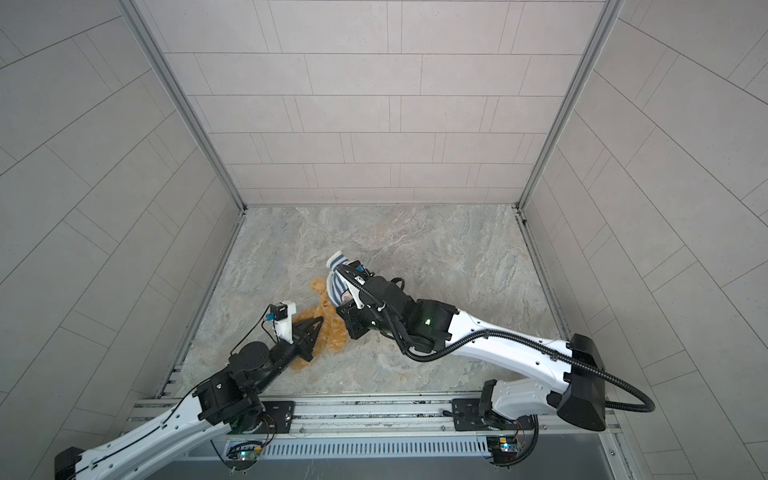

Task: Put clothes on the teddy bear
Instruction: 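Lift the garment with the right gripper and pull it over the bear's head, then pull the garment down over the bear's head with the right gripper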

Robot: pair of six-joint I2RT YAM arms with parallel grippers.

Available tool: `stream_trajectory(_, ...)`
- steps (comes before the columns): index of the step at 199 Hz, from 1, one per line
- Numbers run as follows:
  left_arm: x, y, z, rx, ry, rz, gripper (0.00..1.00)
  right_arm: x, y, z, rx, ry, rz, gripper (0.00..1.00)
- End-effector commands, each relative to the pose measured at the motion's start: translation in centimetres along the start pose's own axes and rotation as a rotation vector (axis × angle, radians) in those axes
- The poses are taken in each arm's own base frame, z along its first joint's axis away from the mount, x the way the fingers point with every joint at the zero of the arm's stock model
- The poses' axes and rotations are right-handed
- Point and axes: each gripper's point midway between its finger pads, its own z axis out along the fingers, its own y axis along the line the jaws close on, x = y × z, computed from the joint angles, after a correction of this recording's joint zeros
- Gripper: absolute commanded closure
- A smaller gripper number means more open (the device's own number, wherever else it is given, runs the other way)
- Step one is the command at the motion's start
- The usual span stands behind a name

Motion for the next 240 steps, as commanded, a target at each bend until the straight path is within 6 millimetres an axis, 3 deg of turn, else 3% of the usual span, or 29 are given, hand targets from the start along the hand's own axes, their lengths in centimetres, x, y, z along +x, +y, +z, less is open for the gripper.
stream_trajectory(1, -2.4, -1.2, -0.2, 0.047, -0.095, 0.018, 1.00, -0.4, -0.4, -2.2, 0.069, -0.007, -0.034, 0.81)
stream_trajectory(77, -2.5, -1.4, 0.0, 0.051, -0.107, 0.063, 1.00, -2.1, 2.3, -5.1, 0.094, 0.020, -0.121, 0.75)
stream_trajectory(101, -2.4, -1.5, 0.0, 0.059, -0.106, 0.079, 1.00, -3.4, 1.7, -6.6, 0.158, 0.010, -0.146, 0.76)
stream_trajectory(128, -2.3, -1.6, -0.1, 0.067, -0.101, 0.093, 1.00, -4.4, -0.5, -7.7, 0.217, 0.010, -0.100, 0.78)
stream_trajectory(150, -2.2, -1.8, -0.2, 0.080, -0.094, 0.105, 1.00, -3.9, -2.7, -7.5, 0.246, 0.060, -0.062, 0.83)
stream_trajectory(190, -1.9, -2.2, -0.2, 0.099, -0.077, 0.121, 1.00, -3.6, -4.3, -5.8, 0.248, 0.133, -0.049, 0.85)
stream_trajectory(240, -1.8, -2.4, -0.1, 0.110, -0.067, 0.128, 1.00, -2.6, -4.0, -3.6, 0.201, 0.220, -0.058, 0.79)
